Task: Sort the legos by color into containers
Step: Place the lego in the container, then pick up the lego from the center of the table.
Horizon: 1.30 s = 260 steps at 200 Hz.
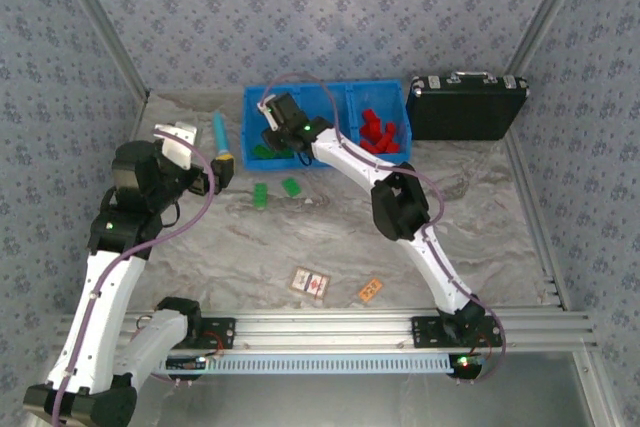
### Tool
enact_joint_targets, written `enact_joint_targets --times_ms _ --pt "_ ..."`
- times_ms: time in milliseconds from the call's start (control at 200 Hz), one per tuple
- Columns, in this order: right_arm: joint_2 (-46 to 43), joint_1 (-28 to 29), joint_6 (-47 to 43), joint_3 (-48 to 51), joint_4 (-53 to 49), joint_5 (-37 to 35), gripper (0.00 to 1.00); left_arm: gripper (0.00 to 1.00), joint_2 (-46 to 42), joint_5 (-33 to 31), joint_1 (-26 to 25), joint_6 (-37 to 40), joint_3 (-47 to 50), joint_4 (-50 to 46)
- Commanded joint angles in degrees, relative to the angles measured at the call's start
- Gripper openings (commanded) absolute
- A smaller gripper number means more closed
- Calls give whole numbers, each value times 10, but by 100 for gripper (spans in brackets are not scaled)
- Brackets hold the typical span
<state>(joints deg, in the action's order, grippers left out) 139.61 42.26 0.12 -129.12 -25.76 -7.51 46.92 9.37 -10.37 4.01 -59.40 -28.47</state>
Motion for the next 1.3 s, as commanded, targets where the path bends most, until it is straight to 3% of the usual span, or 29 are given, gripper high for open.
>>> enact_joint_targets --times_ms 0,345,565,1295 --pt "-69 -3 27 46 -31 3 47 100 -12 -4 4 7 -2 8" --pt "-238 18 74 293 29 17 50 100 -16 4 4 2 1 13" --pt "-275 35 116 413 68 14 50 100 -19 11 4 -1 5 15" --pt "-172 27 162 402 109 94 60 100 -23 16 4 11 11 15"
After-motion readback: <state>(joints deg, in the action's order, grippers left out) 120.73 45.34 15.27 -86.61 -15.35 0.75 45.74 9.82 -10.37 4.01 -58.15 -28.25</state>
